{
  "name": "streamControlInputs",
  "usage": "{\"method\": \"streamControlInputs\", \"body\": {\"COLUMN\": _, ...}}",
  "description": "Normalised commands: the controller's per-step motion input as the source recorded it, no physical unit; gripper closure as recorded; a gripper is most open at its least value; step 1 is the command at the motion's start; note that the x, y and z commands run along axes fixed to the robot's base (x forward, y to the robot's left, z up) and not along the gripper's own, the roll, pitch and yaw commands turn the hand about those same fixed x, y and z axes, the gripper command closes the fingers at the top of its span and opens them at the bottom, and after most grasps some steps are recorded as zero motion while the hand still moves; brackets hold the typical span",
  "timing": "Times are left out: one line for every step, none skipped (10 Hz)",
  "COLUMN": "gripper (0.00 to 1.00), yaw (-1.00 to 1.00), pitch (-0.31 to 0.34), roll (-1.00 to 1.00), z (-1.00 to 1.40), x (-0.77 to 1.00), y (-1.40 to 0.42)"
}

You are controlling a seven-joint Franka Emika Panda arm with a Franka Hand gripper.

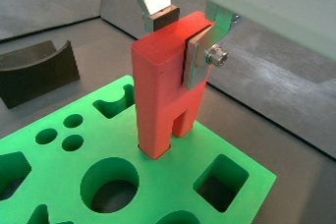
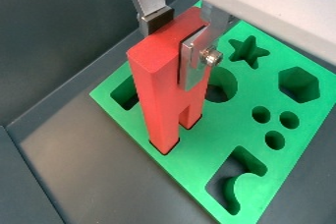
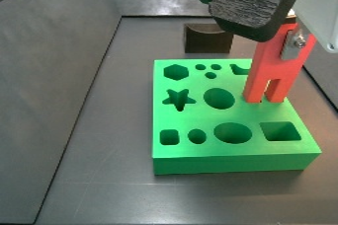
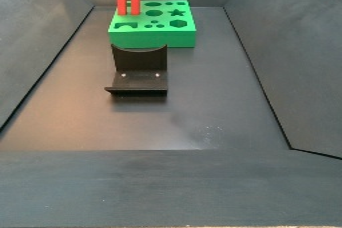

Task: Pick up the double-square object. Move up. Move to above the board. Insert the double-square object.
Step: Insert the double-square object.

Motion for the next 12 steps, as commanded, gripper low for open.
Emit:
{"method": "streamControlInputs", "body": {"gripper": 1.0, "yaw": -0.06, "pitch": 0.484, "roll": 0.0, "z": -0.29, "x": 0.41, "y": 0.0}}
{"method": "streamControlInputs", "body": {"gripper": 1.0, "yaw": 0.11, "pitch": 0.277, "roll": 0.12, "z": -0.6, "x": 0.66, "y": 0.0}}
{"method": "streamControlInputs", "body": {"gripper": 1.0, "yaw": 0.0, "pitch": 0.107, "roll": 0.08, "z": -0.47, "x": -0.03, "y": 0.09}}
{"method": "streamControlInputs", "body": {"gripper": 1.0, "yaw": 0.0, "pitch": 0.0, "roll": 0.03, "z": -0.02, "x": -0.26, "y": 0.1}}
{"method": "streamControlInputs", "body": {"gripper": 1.0, "yaw": -0.05, "pitch": 0.044, "roll": 0.19, "z": -0.42, "x": -0.74, "y": 0.0}}
{"method": "streamControlInputs", "body": {"gripper": 1.0, "yaw": -0.22, "pitch": 0.179, "roll": 0.08, "z": -0.45, "x": -0.73, "y": 0.22}}
{"method": "streamControlInputs", "body": {"gripper": 1.0, "yaw": -0.3, "pitch": 0.236, "roll": 0.06, "z": -0.4, "x": -0.61, "y": 0.25}}
{"method": "streamControlInputs", "body": {"gripper": 1.0, "yaw": -0.39, "pitch": 0.299, "roll": 0.0, "z": -0.44, "x": -0.5, "y": 0.22}}
{"method": "streamControlInputs", "body": {"gripper": 1.0, "yaw": -0.42, "pitch": 0.394, "roll": 0.0, "z": -0.4, "x": 0.0, "y": 0.11}}
{"method": "streamControlInputs", "body": {"gripper": 1.0, "yaw": -0.2, "pitch": 0.5, "roll": 0.0, "z": -0.18, "x": 0.31, "y": 0.0}}
{"method": "streamControlInputs", "body": {"gripper": 1.0, "yaw": -0.09, "pitch": 0.5, "roll": 0.0, "z": -0.26, "x": 0.45, "y": -0.12}}
{"method": "streamControlInputs", "body": {"gripper": 1.0, "yaw": -0.06, "pitch": 0.444, "roll": 0.0, "z": -0.36, "x": 0.55, "y": -0.17}}
